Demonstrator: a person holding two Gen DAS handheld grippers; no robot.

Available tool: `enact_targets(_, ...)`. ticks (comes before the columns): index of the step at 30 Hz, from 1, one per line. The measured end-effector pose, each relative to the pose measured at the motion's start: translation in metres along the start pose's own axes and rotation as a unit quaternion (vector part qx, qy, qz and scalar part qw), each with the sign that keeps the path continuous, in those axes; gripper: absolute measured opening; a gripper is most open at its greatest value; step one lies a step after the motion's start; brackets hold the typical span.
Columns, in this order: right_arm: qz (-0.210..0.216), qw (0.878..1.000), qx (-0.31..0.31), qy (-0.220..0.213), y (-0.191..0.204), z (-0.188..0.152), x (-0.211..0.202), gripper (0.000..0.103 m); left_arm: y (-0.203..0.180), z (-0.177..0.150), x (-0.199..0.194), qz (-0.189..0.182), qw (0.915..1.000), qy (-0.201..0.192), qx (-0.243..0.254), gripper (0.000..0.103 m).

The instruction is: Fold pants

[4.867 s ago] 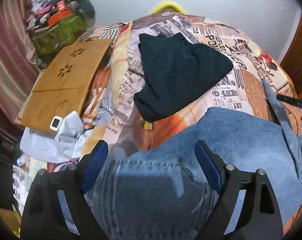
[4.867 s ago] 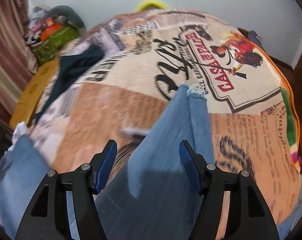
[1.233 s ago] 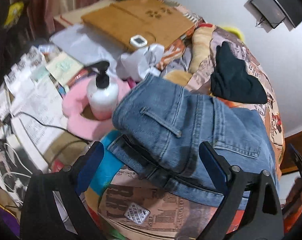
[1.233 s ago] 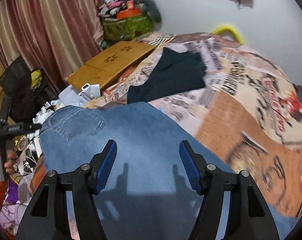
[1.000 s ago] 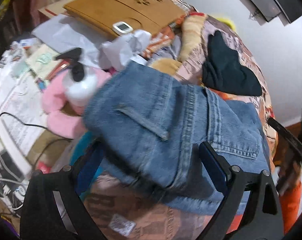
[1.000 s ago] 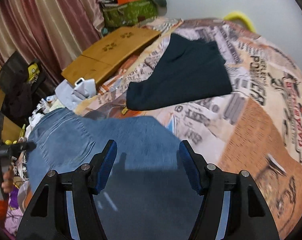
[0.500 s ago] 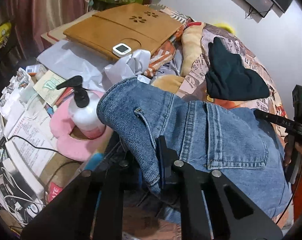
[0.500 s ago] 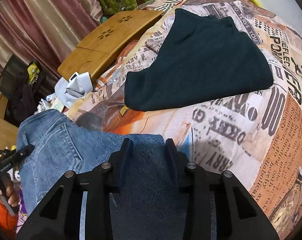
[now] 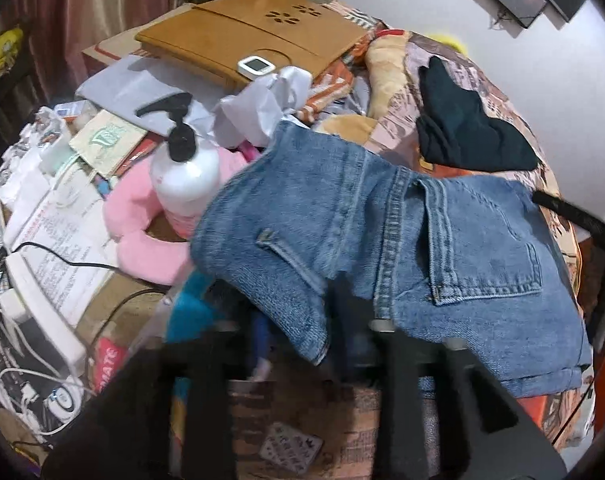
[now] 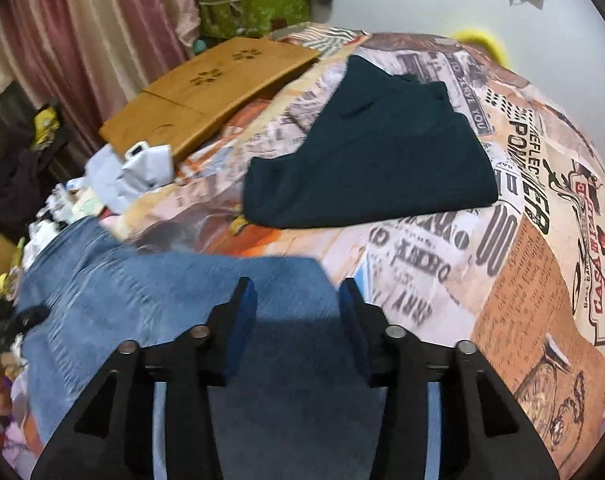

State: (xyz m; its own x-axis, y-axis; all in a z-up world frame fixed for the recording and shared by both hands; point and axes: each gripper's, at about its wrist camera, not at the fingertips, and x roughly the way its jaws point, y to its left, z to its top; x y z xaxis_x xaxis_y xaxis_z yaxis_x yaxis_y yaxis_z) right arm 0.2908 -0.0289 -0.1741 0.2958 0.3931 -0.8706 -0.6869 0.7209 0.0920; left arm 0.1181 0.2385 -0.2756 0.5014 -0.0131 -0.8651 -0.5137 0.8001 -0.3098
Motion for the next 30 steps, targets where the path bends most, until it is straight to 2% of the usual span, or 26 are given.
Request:
enact_targets(1, 0.002, 1.000, 0.000, 0.000, 0.001, -0.005, -0.005, 0.050, 0.002, 0.003, -0.003, -0.007, 1.0000, -0.002, -0.003, 0.059)
enact_targets(2, 0.006, 1.000, -0.001, 0.002, 0.003, -0.012, -0.009, 0.050, 0.003, 0.004, -0.005, -0.013, 0.9999, -0.005, -0.005, 0.064)
enact_targets(6, 0.025, 0.999, 0.001, 0.029, 0.008, -0.039, -0.017, 0.050, 0.008, 0.016, -0.004, -0.022, 0.9996, 0.000, -0.015, 0.065)
enact_targets(7, 0.028, 0.999, 0.003, 0.030, 0.010, -0.045, -0.019, 0.050, 0.009, 0.020, -0.002, -0.023, 0.9995, 0.005, -0.018, 0.062)
enact_targets(8, 0.029, 0.999, 0.005, 0.027, 0.011, -0.050, -0.022, 0.051, 0.010, 0.022, -0.001, -0.019, 0.9996, 0.005, -0.018, 0.045)
enact_targets(9, 0.030, 0.999, 0.008, 0.026, 0.012, -0.057, -0.027, 0.051, 0.010, 0.024, 0.000, -0.004, 0.9999, 0.004, -0.014, 0.034)
enact_targets(10, 0.032, 0.999, 0.010, 0.027, 0.015, -0.062, -0.032, 0.051, 0.011, 0.026, 0.000, 0.005, 0.9999, 0.002, -0.009, 0.024)
enact_targets(11, 0.032, 0.999, 0.011, 0.025, 0.016, -0.067, -0.036, 0.051, 0.013, 0.026, 0.000, 0.000, 1.0000, -0.003, -0.008, 0.020)
enact_targets(13, 0.035, 0.999, 0.013, 0.017, 0.019, -0.079, -0.047, 0.051, 0.015, 0.024, -0.002, 0.004, 0.9999, -0.012, 0.001, 0.019)
enact_targets(17, 0.045, 0.999, 0.016, -0.002, 0.021, -0.104, -0.064, 0.053, 0.011, 0.012, 0.006, 0.036, 0.9987, -0.009, 0.035, 0.021)
enact_targets(21, 0.041, 0.999, 0.011, 0.006, 0.017, -0.120, -0.078, 0.054, 0.002, 0.009, -0.003, 0.067, 0.9963, -0.013, 0.053, 0.022)
enact_targets(23, 0.048, 0.999, 0.013, 0.014, 0.012, -0.128, -0.086, 0.054, -0.007, 0.009, -0.015, 0.092, 0.9922, -0.023, 0.081, 0.025)
enact_targets(25, 0.063, 0.997, 0.016, 0.028, 0.004, -0.134, -0.094, 0.054, -0.018, 0.008, -0.031, 0.139, 0.9828, -0.041, 0.115, 0.025)
enact_targets(26, 0.073, 0.997, 0.019, 0.034, -0.001, -0.135, -0.097, 0.054, -0.021, 0.007, -0.037, 0.150, 0.9795, -0.050, 0.126, 0.026)
enact_targets(28, 0.075, 0.996, 0.032, 0.029, -0.012, -0.132, -0.104, 0.054, -0.026, 0.007, -0.054, 0.148, 0.9765, -0.067, 0.141, 0.027)
enact_targets(30, 0.053, 0.997, 0.056, 0.003, -0.030, -0.129, -0.110, 0.054, -0.032, 0.010, -0.071, 0.129, 0.9784, -0.077, 0.142, 0.029)
